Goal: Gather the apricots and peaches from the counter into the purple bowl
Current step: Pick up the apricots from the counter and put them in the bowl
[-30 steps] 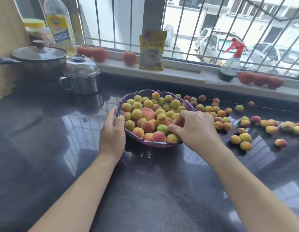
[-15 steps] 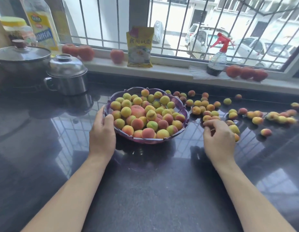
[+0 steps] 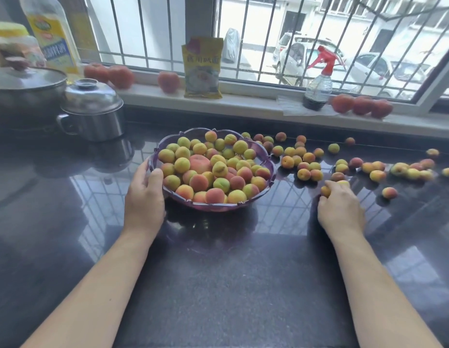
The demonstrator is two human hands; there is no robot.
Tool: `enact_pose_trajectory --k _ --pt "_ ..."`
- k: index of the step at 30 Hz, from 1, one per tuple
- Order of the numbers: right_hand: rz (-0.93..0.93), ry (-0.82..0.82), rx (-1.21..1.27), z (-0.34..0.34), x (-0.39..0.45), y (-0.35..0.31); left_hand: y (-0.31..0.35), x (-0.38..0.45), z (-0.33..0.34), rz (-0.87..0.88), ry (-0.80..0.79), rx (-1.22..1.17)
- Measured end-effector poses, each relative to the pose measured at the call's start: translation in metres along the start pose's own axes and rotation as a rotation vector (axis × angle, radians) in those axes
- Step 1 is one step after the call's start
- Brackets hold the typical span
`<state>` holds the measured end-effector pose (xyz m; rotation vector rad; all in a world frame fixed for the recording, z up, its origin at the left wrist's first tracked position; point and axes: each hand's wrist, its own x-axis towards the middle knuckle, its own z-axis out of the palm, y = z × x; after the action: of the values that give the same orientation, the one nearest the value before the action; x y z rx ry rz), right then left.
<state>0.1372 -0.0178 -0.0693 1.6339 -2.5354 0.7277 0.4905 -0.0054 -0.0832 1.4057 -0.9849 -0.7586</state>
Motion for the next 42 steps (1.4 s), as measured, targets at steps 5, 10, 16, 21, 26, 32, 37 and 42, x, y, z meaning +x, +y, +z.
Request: enact_pose_trajectory --k 5,10,16,21,26,32,37,42 --pt "-0.009 -0.014 0.04 0.0 0.0 0.001 0.003 -0.002 0.0 -0.005 -0.003 -0.015" --pt "-0.04 -0.073 0.479 -0.008 -0.018 -0.017 0.007 -0.004 0.0 -0.023 -0.013 -0.027" --pt "-0.124 -0.131 0.719 -0.006 -0.033 -0.04 0.007 -0.004 0.001 -0.029 -0.009 -0.024" --pt "-0.111 -0.128 0.817 -0.016 -0.03 -0.04 0.007 -0.003 0.002 -0.028 0.005 0.007" --pt "-0.159 -0.277 0.939 -0.045 -0.001 -0.066 0.008 -0.001 0.003 -0.033 0.023 0.004" --pt "-0.34 -0.502 0.658 -0.051 0.027 -0.123 0.008 -0.001 0.004 -0.026 0.03 -0.005" --pt "-0.502 -0.419 0.405 -0.019 0.04 -0.162 0.009 0.0 0.004 -0.028 0.034 -0.001" --pt "-0.604 -0.327 0.255 0.004 0.042 -0.181 0.01 0.0 0.004 -0.034 0.047 0.004"
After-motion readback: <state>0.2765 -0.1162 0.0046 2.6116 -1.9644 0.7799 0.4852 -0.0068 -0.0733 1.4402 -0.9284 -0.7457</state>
